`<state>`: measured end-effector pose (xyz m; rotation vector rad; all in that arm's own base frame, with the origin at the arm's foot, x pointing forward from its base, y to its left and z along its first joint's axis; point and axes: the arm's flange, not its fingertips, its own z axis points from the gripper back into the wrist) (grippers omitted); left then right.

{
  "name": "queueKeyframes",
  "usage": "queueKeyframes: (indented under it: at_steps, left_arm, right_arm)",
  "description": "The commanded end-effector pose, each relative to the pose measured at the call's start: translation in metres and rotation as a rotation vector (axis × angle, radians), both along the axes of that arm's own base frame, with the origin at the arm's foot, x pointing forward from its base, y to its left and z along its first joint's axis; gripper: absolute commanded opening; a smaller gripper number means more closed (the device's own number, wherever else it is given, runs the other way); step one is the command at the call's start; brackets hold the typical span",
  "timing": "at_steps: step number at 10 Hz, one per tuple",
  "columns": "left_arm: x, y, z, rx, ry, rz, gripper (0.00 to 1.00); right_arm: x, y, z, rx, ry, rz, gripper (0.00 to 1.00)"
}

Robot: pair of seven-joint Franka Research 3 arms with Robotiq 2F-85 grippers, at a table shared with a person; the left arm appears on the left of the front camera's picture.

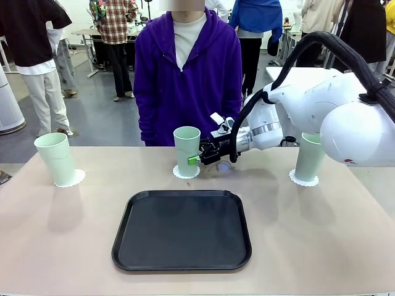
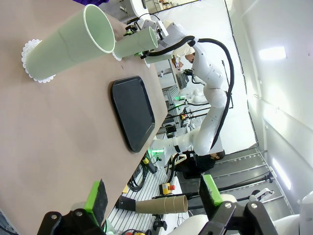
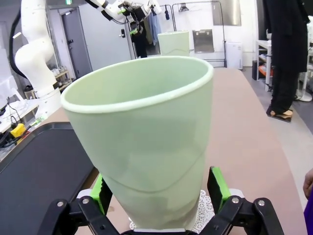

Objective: Place coasters on the table and set cups on them.
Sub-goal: Take one Reusable plastic cup from the Flat Tray and place it on a coaster set by the human.

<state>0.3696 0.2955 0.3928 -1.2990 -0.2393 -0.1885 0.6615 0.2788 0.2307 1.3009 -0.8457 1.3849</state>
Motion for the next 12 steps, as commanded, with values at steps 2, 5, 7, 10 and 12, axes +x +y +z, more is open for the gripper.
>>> queueKeyframes:
  at_steps: [2, 5, 7, 10, 12]
  left_arm:
    - [-0.001, 0.000, 0.002, 0.011, 0.004, 0.003, 1.00]
    - [-0.001, 0.000, 0.002, 0.011, 0.004, 0.003, 1.00]
    - [-0.001, 0.000, 0.002, 0.011, 0.004, 0.003, 1.00]
    - [-0.001, 0.000, 0.002, 0.011, 0.004, 0.003, 1.00]
    - [-0.001, 0.000, 0.002, 0.011, 0.004, 0.003, 1.00]
  right_arm:
    - [0.010, -0.001, 0.003, -0.053, 0.018, 0.010, 1.00]
    - [0.009, -0.006, 0.001, -0.142, 0.023, 0.006, 1.00]
    - [0.006, -0.012, 0.004, -0.201, 0.017, -0.004, 1.00]
    - [-0.004, -0.031, 0.021, -0.296, -0.006, -0.046, 1.00]
    - [-0.022, -0.057, 0.048, -0.413, -0.044, -0.116, 1.00]
